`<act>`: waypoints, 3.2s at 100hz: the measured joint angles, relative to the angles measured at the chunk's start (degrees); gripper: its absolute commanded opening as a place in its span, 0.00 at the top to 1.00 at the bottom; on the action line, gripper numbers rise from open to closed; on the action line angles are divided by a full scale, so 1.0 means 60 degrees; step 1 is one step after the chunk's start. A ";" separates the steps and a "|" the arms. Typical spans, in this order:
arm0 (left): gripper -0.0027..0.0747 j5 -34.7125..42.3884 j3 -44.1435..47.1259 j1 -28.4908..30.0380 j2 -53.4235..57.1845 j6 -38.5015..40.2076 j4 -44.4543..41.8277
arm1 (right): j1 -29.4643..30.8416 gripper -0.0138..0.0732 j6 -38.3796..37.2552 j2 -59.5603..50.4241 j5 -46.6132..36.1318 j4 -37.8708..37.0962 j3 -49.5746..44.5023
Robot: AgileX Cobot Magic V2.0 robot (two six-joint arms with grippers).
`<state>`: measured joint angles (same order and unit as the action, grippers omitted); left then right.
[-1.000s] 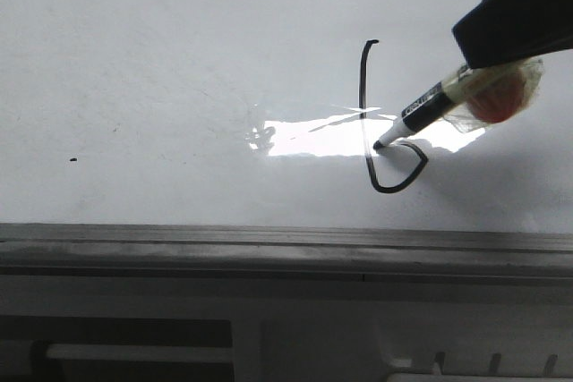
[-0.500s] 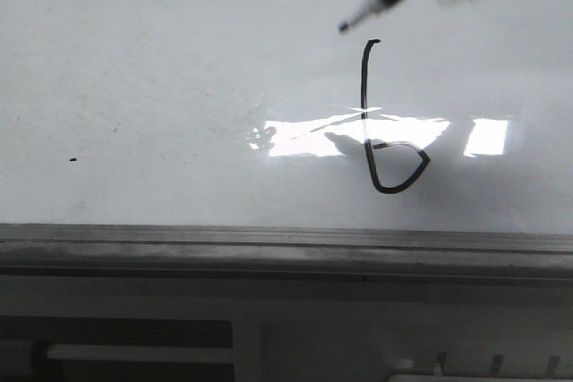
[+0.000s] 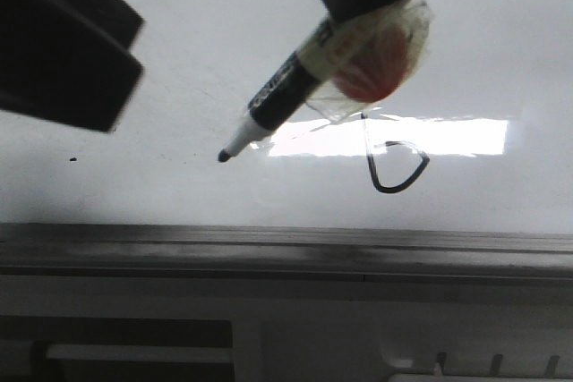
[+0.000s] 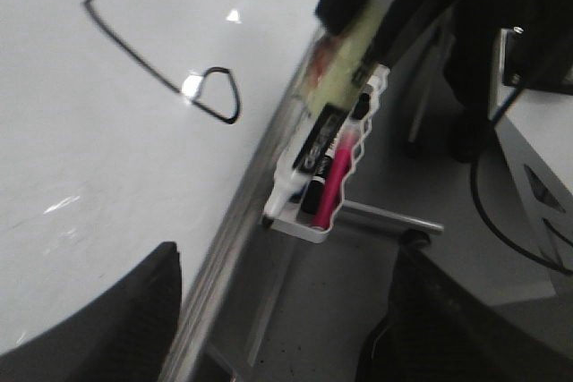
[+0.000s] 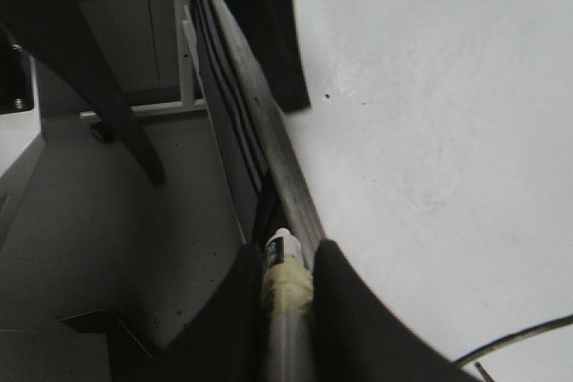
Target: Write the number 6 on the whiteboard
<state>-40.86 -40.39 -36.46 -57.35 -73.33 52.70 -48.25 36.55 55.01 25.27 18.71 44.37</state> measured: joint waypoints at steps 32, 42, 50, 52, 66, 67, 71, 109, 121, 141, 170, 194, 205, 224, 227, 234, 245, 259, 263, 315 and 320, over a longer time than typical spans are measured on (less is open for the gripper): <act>0.50 0.0794 -0.0792 -0.1700 -0.1930 -0.0498 0.0312 | -0.0509 0.91 0.0018 0.0014 0.0156 0.0494 0.0000; 0.72 0.0887 -0.0856 -0.1760 -0.2057 -0.0498 0.0441 | -0.0509 0.91 0.0018 0.0014 0.0288 0.0533 0.0000; 0.92 0.0751 -0.0856 -0.1793 -0.2072 -0.0516 0.0481 | -0.0509 0.91 0.0018 0.0014 0.0305 0.0515 0.0000; 0.98 0.0693 -0.0856 -0.1802 -0.2072 -0.0516 0.0481 | -0.0509 0.91 0.0018 0.0014 0.0287 0.0515 0.0000; 0.99 0.0552 -0.0856 -0.1842 -0.2072 -0.0798 0.0389 | -0.0509 0.91 0.0001 0.0014 0.0320 0.0575 0.0000; 0.99 0.0552 -0.0856 -0.1842 -0.2072 -0.0814 0.0389 | -0.0509 0.91 0.0001 0.0014 0.0320 0.0575 0.0000; 0.99 0.0532 -0.0856 -0.1842 -0.2072 -0.0823 0.0373 | -0.0509 0.91 0.0001 0.0014 0.0320 0.0596 0.0000; 0.99 0.0634 -0.0879 -0.1802 -0.2072 -0.0460 0.0448 | -0.0302 0.21 0.0001 -0.0313 0.0068 0.0611 0.0000; 0.99 0.1146 -0.0879 -0.1574 -0.2072 0.0431 0.0562 | 0.0413 0.30 0.0017 -0.1055 -0.0152 0.0611 0.0000; 0.99 0.4440 -0.0543 -0.1697 -0.2175 0.1347 0.2621 | 0.1996 0.91 0.0017 -0.2482 -0.0050 0.0611 0.0000; 0.99 0.7980 -0.0504 -0.2528 -0.3069 0.1453 0.4630 | 0.3020 0.91 0.0017 -0.2996 0.1136 0.0611 0.0000; 0.99 0.8171 -0.0525 -0.2649 -0.3563 0.1453 0.5588 | 0.3041 0.91 0.0005 -0.2996 0.1623 0.0611 0.0000; 0.99 0.8323 -0.0564 -0.2685 -0.3642 0.1457 0.6004 | 0.3041 0.91 0.0005 -0.2996 0.1664 0.0611 0.0000; 0.99 0.8405 -0.0634 -0.2707 -0.3788 0.1473 0.6740 | 0.3041 0.91 0.0005 -0.2996 0.1662 0.0611 0.0000; 0.99 0.8422 -0.0643 -0.2707 -0.3807 0.1473 0.6872 | 0.3041 0.91 0.0005 -0.2996 0.1667 0.0611 0.0000; 0.99 0.8422 -0.0680 -0.2727 -0.3874 0.1473 0.7106 | 0.3041 0.91 0.0005 -0.2996 0.1667 0.0611 0.0000; 0.98 0.8360 -0.0703 -0.2727 -0.3916 0.1473 0.7284 | 0.3041 0.91 0.0005 -0.2996 0.1685 0.0611 0.0000; 0.83 0.8360 -0.0725 -0.2727 -0.3930 0.1493 0.7704 | 0.3041 0.91 -0.0004 -0.2996 0.1685 0.0611 0.0000; 0.78 0.8360 -0.0725 -0.2727 -0.3930 0.1493 0.7797 | 0.3041 0.91 -0.0004 -0.2996 0.1685 0.0611 0.0000; 0.35 0.7815 -0.0771 -0.2563 -0.3930 0.1514 0.8284 | 0.3041 0.91 -0.0004 -0.2996 0.1685 0.0698 0.0000; 0.28 0.7721 -0.0795 -0.2563 -0.3930 0.1514 0.8284 | 0.3041 0.91 -0.0004 -0.2996 0.1685 0.0704 0.0000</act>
<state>5.47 -45.16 -51.84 -80.93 -64.24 102.41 -30.00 36.53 37.03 35.38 22.93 44.37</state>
